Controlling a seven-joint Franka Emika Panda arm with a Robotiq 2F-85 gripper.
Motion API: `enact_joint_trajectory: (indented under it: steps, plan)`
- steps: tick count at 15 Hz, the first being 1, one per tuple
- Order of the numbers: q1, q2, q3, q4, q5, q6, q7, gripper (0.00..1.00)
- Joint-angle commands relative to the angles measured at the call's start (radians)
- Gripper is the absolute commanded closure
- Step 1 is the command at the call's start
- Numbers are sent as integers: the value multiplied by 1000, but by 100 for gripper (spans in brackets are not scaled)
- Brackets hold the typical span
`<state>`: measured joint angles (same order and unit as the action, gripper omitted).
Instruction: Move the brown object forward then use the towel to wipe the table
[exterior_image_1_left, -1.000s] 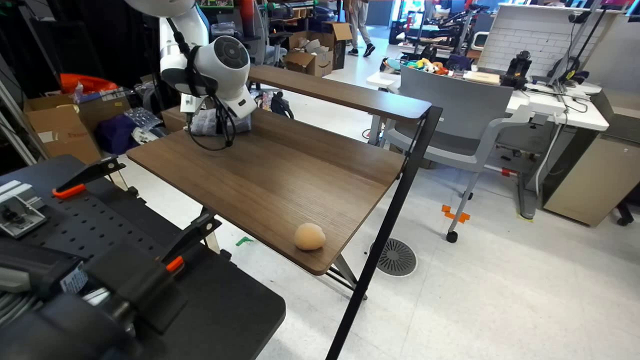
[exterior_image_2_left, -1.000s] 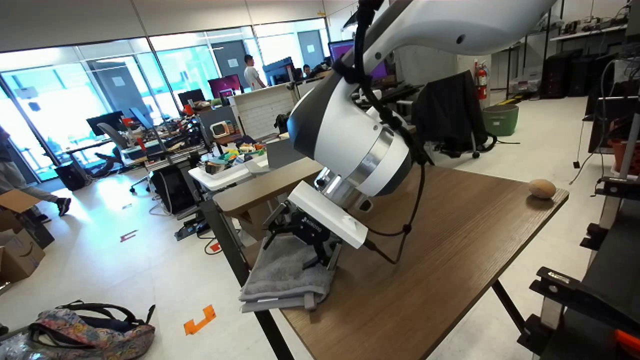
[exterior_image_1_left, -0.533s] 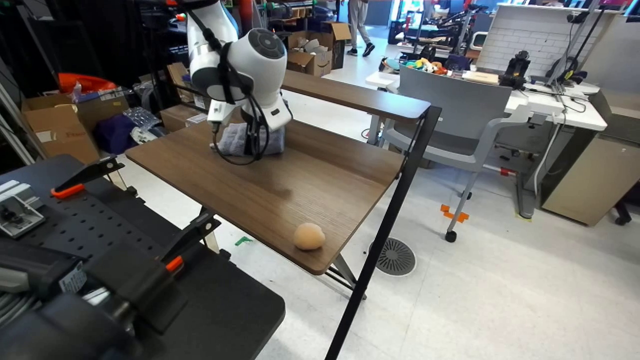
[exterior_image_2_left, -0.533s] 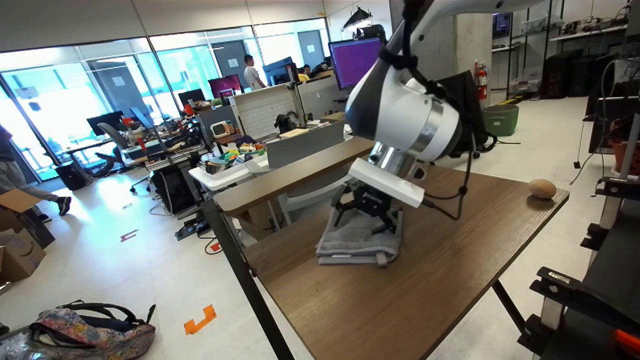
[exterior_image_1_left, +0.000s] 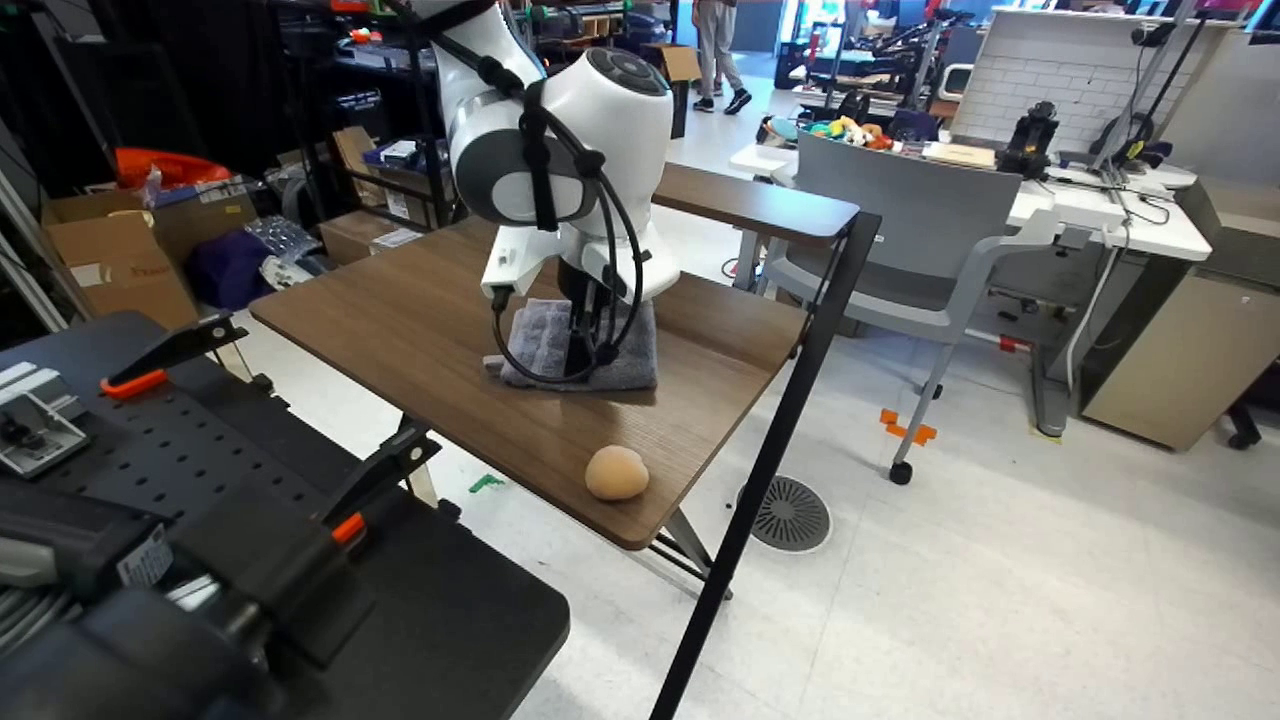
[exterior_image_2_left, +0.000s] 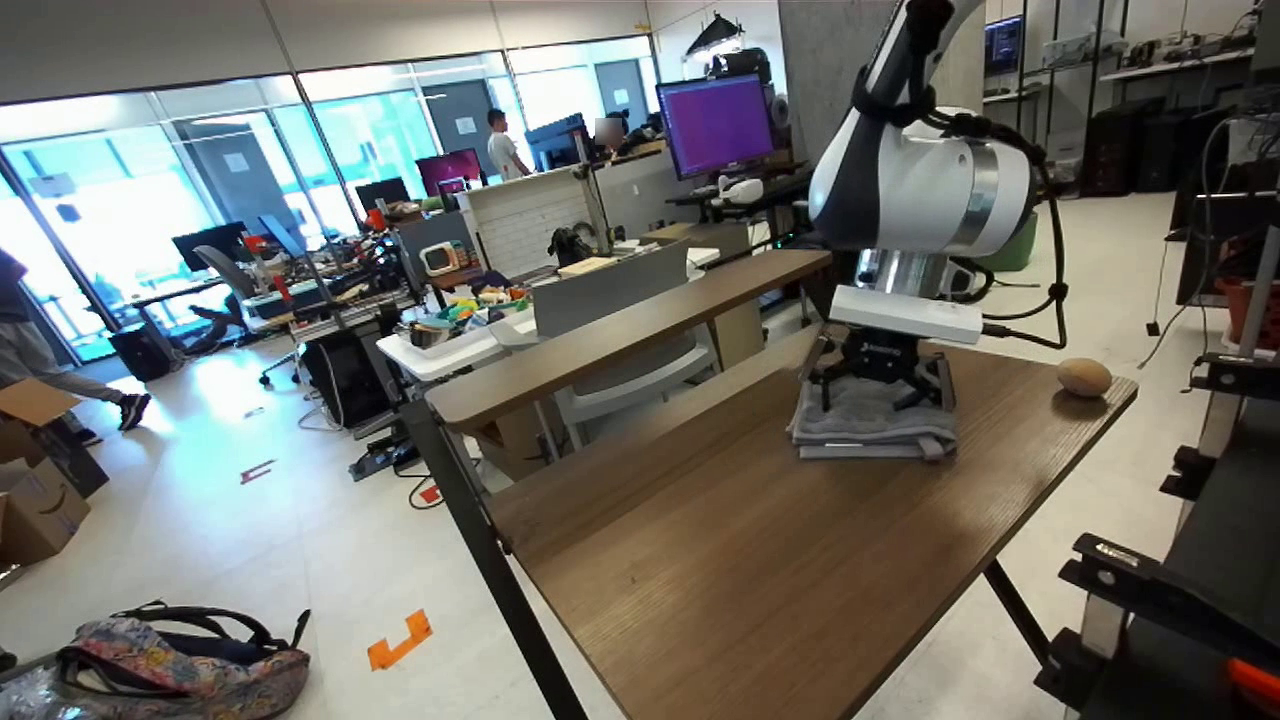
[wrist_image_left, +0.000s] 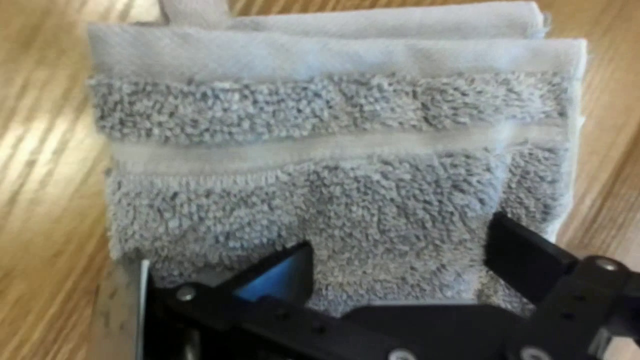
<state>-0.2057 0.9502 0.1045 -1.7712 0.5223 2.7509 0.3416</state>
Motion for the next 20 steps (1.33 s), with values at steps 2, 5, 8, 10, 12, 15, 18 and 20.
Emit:
enact_joint_trajectory:
  steps: [2,5,8,10,12,15,18,20]
  plan:
    - [95,-11,-53,-86,-69,-81,1,0]
    - [114,-42,-4,-151,-73,-110,-46,0]
    - [138,-77,37,-225,-68,-149,-87,0]
    - [158,-92,64,-266,-70,-173,-119,0]
    - [161,-106,110,-302,-61,-183,-177,0]
    - [146,-67,190,-285,-14,-103,-267,0]
    - [134,1,189,-187,-1,-37,-286,0]
    - [115,47,164,-113,11,8,-281,0]
